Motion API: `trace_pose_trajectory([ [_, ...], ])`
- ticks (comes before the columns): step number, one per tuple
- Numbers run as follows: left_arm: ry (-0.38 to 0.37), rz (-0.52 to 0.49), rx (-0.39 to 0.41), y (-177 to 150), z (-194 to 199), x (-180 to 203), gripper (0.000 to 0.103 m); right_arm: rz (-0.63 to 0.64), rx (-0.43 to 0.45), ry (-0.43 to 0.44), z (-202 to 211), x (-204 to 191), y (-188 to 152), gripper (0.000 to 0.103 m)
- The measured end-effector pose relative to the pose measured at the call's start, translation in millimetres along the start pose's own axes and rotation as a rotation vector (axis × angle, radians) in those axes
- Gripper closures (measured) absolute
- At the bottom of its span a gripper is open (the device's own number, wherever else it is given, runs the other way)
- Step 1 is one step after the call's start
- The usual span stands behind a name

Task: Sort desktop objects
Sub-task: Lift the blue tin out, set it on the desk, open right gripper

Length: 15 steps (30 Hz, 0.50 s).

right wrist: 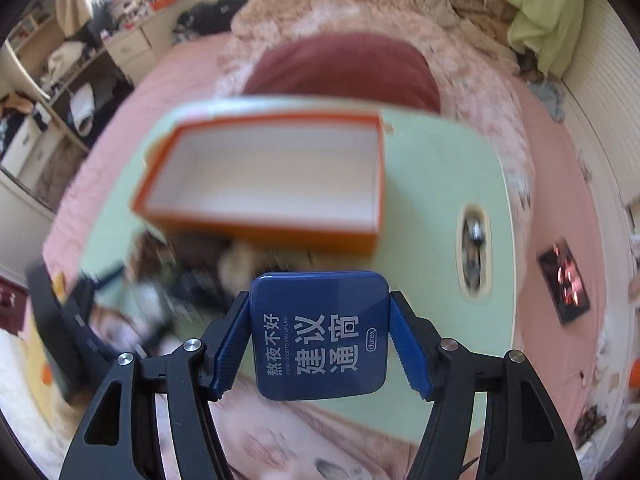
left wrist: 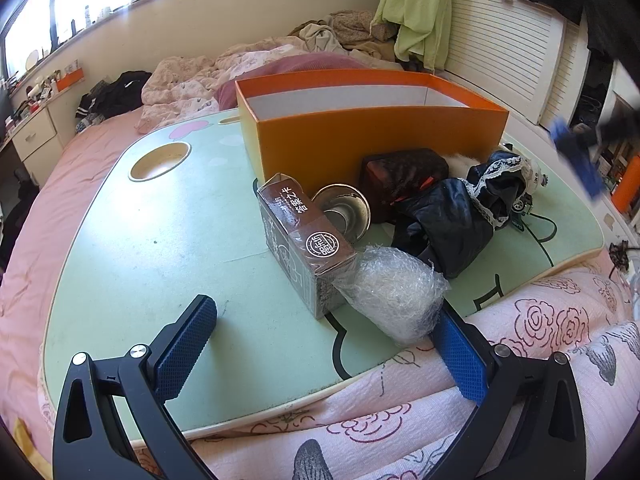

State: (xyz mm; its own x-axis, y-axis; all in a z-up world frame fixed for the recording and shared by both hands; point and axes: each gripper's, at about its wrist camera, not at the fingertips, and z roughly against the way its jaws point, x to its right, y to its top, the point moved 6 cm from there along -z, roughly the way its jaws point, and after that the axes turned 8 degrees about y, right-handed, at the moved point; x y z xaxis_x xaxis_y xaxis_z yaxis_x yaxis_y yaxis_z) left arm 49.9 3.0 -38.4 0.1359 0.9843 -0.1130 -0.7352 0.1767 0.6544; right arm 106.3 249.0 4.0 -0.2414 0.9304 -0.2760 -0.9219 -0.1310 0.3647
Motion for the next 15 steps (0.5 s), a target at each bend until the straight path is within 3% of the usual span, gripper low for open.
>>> trace_pose_trajectory([
  [5, 0.001, 0.000, -0.001, -0.2, 0.3, 0.4, 0.000, -0.021, -0.055, -0.002, -45.5, 7.2, -23.2, 0.036],
  [10, 0.000, 0.001, 0.001, -0.5, 0.7, 1.1, 0.000, -0.019, 0.082, -0.026, -39.6, -3.1, -9.6, 0.034],
  [15, 0.000, 0.000, 0.002, -0.9, 0.8, 1.2, 0.000, -0.025, 0.232, 0.047, -3.8, -25.2, 9.4, 0.029],
])
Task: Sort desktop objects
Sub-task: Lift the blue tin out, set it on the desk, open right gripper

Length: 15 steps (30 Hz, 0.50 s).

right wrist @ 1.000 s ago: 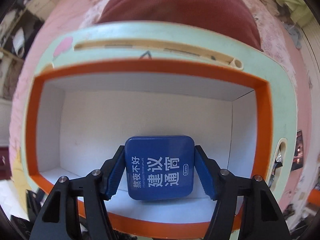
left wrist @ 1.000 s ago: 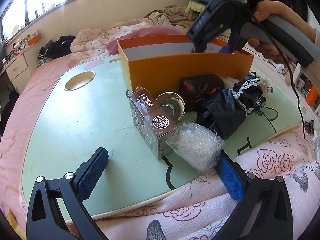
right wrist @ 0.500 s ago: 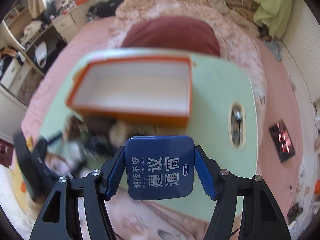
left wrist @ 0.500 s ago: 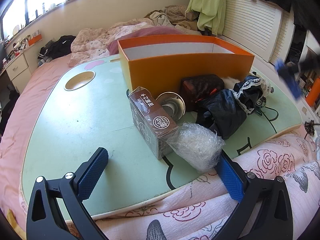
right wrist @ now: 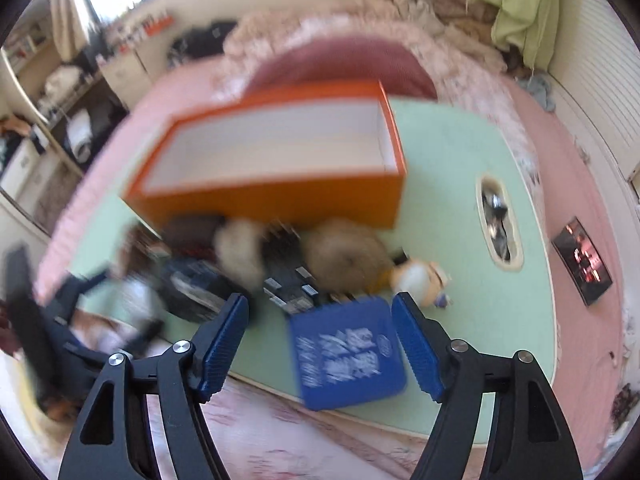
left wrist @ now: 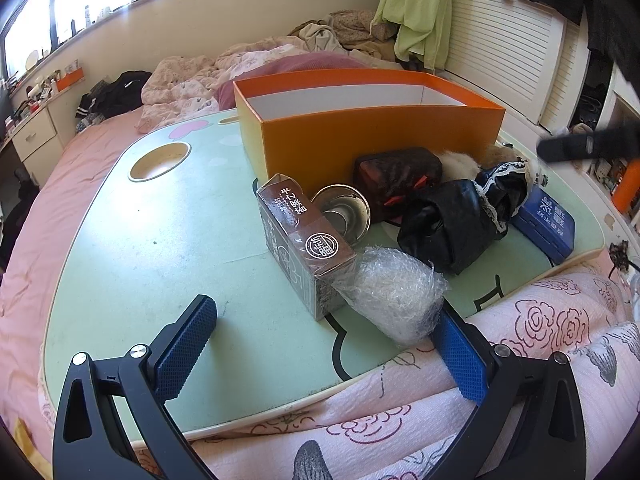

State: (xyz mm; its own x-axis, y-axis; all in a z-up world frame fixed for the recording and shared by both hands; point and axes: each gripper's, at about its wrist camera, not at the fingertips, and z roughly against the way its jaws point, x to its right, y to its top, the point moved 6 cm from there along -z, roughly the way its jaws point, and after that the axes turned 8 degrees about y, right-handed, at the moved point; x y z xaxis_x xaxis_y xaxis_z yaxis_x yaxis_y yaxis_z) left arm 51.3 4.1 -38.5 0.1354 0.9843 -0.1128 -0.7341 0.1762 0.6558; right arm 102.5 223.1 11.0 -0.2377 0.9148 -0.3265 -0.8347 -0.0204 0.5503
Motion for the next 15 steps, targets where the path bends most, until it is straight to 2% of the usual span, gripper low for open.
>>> trace_pose_trajectory([
  [3, 0.000, 0.000, 0.000, -0.1, 0.0, -0.1, 0.000, -0.004, 0.071, -0.004, 3.5, -15.8, 26.6, 0.029],
  [7, 0.000, 0.001, 0.000, -0.1, 0.1, -0.2, 0.000, 0.004, 0.132, -0.034, -22.3, -37.8, 63.7, 0.029],
  [12, 0.000, 0.001, 0.000, -0.2, -0.1, 0.0, 0.000, -0.009, 0.093, -0.105, -59.0, -36.4, 65.9, 0.029],
  [15, 0.000, 0.000, 0.001, -0.5, 0.3, 0.4, 0.000, 0.044, 0.121, -0.172, -64.8, -40.3, 62.1, 0.029],
])
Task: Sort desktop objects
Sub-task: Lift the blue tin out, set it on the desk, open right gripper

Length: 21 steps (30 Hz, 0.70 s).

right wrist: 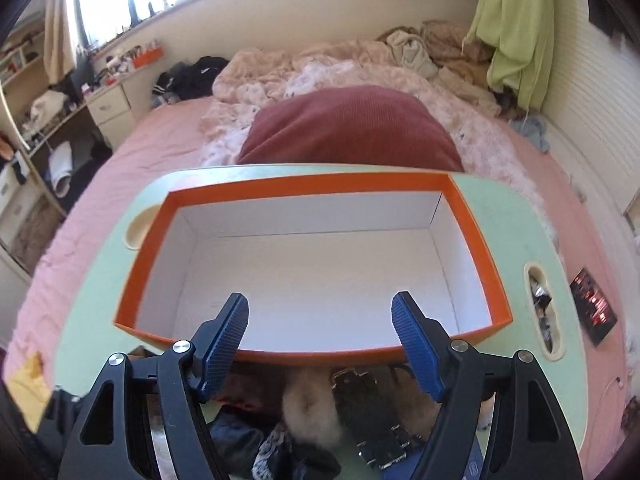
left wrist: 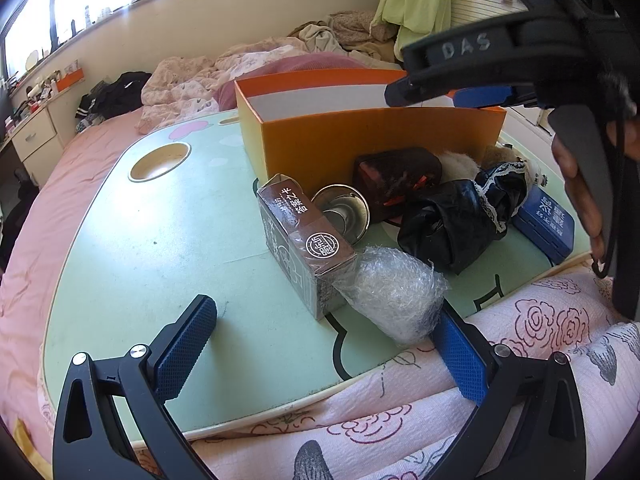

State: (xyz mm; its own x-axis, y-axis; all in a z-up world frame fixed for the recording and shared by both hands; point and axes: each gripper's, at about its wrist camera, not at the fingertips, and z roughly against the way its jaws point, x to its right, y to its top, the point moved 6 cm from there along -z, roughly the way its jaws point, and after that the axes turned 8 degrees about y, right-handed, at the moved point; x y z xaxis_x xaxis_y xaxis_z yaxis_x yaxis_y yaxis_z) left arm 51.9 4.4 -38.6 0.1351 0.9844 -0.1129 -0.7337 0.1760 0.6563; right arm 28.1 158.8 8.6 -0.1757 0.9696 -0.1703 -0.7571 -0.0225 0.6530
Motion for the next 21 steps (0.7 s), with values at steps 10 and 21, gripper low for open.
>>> trace_pose_trajectory([
  [10, 0.000, -0.002, 0.000, -0.4, 0.7, 0.2, 0.000, 0.009, 0.019, -0.013, -1.1, -1.5, -6.8, 0.029],
  [21, -0.001, -0.001, 0.000, -0.9, 1.8, 0.5, 0.000, 0.043, 0.209, 0.076, 69.6, -6.1, -17.1, 0.026],
])
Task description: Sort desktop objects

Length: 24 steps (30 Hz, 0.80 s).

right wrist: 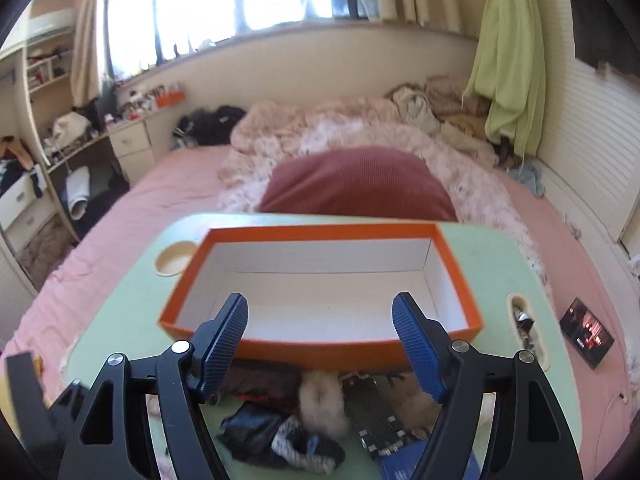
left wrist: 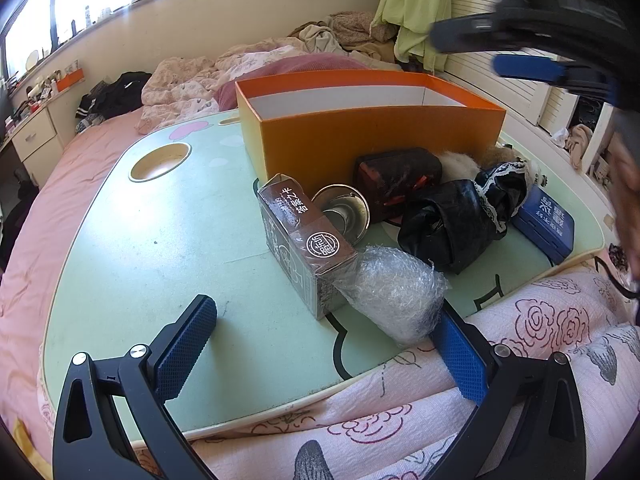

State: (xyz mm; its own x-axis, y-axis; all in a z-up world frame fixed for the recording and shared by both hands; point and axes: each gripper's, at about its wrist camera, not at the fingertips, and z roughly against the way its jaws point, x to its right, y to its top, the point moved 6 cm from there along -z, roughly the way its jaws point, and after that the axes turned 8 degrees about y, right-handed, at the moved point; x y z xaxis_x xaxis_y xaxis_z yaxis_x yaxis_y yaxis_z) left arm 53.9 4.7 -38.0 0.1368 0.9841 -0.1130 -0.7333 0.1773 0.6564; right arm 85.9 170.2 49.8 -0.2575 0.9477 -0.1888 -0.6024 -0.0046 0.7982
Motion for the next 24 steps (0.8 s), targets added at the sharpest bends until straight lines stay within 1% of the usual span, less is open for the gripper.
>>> trace_pose_trajectory([
  [1, 0.000, 0.000, 0.000, -0.1, 0.1, 0.0, 0.000, 0.008, -0.010, 0.013, 9.1, 0.9, -6.2, 0.021],
  [3, 0.000, 0.000, 0.000, -0.1, 0.1, 0.0, 0.000, 0.016, -0.032, 0.035, 23.7, 6.6, -22.9, 0.020],
  [4, 0.000, 0.000, 0.000, -0.1, 0.1, 0.1, 0.000, 0.023, -0.050, 0.033, 29.4, 11.2, -34.1, 0.020],
  [7, 0.000, 0.000, 0.000, -0.3, 0.2, 0.1, 0.000, 0.025, -0.101, 0.001, 42.0, 28.4, -66.6, 0.020],
  [11, 0.002, 0.003, 0.001, 0.1, -0.6, -0.1, 0.000, -0.011, -0.105, -0.056, 56.1, 55.1, -92.6, 0.020],
  [14, 0.002, 0.003, 0.001, 0.0, -0.3, 0.1, 0.000, -0.049, -0.154, -0.043, 53.1, 65.7, -112.9, 0.020],
  [17, 0.002, 0.003, 0.001, 0.1, -0.3, 0.1, 0.000, -0.088, -0.183, -0.051, 44.5, 75.7, -122.7, 0.020],
  [19, 0.002, 0.003, 0.001, -0.1, -0.2, 0.2, 0.000, -0.116, -0.221, -0.038, 35.6, 80.5, -127.5, 0.020],
  [21, 0.005, 0.003, 0.002, 0.0, 0.0, 0.5, 0.000, -0.073, -0.238, -0.071, 32.3, 78.6, -130.7, 0.014],
  [22, 0.005, 0.003, 0.001, -0.2, 0.2, 0.9, 0.000, -0.043, -0.242, -0.098, 31.0, 76.0, -132.0, 0.008],
  [24, 0.005, 0.004, 0.002, -0.2, 0.3, 1.2, 0.000, -0.053, -0.239, -0.100, 30.3, 77.1, -134.1, 0.003],
])
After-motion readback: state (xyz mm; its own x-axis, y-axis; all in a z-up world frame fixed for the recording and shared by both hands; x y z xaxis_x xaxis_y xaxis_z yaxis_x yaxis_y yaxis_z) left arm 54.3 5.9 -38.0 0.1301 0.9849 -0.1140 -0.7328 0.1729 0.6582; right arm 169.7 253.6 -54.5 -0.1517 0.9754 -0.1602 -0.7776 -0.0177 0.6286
